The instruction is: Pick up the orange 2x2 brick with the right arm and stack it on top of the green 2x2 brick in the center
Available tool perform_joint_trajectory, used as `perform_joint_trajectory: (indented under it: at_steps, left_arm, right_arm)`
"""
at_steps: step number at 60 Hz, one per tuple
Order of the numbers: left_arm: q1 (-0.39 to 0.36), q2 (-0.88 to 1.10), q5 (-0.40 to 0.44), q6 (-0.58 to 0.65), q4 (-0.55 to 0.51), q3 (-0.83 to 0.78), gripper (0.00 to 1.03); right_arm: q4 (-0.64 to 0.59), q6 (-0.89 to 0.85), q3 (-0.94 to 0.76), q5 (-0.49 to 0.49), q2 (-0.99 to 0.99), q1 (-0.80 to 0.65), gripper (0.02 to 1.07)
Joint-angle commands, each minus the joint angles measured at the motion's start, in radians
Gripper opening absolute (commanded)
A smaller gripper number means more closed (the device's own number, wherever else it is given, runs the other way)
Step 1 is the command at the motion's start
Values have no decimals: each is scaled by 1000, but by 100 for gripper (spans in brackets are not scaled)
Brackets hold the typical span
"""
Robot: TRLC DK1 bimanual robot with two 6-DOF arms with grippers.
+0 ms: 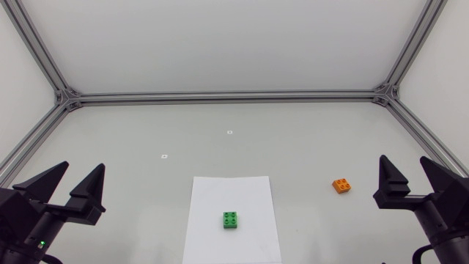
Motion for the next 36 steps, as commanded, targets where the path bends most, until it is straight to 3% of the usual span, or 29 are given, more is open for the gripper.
perform_joint_trajectory:
  at_steps: [1,14,36]
  left_arm:
    - [-7,-3,-3,-20,-10,-41,99]
    - [-7,-3,-3,-20,-10,-41,99]
    - [-5,-3,-3,-19,-10,-41,99]
  right_arm:
    - [11,23,14,-3,-10,10,103]
    - [-6,23,107,-3,42,12,103]
    - [-4,40,326,-9,446,35,103]
